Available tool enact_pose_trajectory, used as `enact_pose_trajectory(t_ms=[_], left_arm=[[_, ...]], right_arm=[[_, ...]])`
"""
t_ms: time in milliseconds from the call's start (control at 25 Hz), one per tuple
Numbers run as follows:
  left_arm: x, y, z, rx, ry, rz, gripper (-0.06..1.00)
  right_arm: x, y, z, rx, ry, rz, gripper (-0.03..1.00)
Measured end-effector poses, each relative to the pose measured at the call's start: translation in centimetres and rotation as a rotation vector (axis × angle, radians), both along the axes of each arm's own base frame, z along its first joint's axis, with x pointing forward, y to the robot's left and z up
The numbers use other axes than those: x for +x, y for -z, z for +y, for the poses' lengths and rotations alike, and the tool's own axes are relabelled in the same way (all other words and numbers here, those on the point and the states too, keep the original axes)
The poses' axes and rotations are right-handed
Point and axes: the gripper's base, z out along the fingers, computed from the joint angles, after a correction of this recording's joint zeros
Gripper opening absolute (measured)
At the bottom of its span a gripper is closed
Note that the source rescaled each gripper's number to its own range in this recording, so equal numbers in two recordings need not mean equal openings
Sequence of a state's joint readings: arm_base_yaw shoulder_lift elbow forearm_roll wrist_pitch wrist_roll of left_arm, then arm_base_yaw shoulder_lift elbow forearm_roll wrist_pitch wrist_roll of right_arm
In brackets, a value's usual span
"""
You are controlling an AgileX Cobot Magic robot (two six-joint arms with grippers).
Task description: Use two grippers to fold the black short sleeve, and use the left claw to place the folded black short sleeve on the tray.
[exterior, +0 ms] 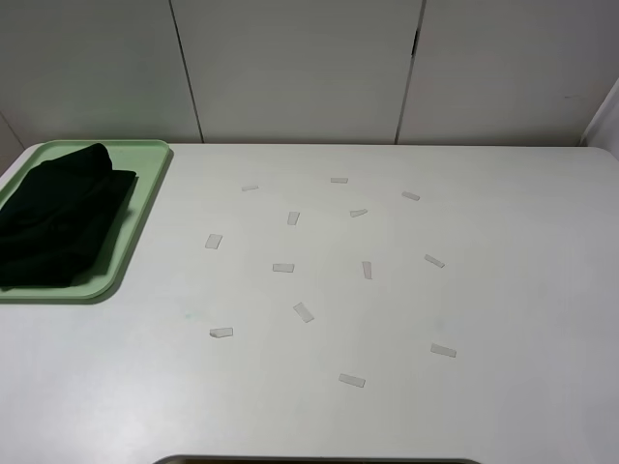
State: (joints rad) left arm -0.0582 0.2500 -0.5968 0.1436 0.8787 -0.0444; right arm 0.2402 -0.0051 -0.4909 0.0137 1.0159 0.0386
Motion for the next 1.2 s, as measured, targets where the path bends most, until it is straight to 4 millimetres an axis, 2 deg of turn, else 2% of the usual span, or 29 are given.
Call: enact_pose_trajectory(t_ms=[160, 480, 800, 1200], left_arm=[[-2.0, 1.3, 0.2, -0.008, -0.014, 0.056, 1.00], [-3.0, 3.4, -0.1, -0.039, -0.001, 0.089, 1.00], [-3.9, 3.7, 0.0, -0.043, 0.000, 0.040, 1.00], [-4.2, 3.8, 0.0, -0.045, 0.002, 0.024, 1.00]], right_arm=[[0.0, 0.0, 0.0, 0.000, 0.000, 0.000, 1.00], [0.0, 0.0, 0.0, 0.000, 0.000, 0.000, 1.00], [0.0, 0.0, 0.0, 0.000, 0.000, 0.000, 1.00], [0.0, 0.0, 0.0, 0.000, 0.000, 0.000, 1.00]])
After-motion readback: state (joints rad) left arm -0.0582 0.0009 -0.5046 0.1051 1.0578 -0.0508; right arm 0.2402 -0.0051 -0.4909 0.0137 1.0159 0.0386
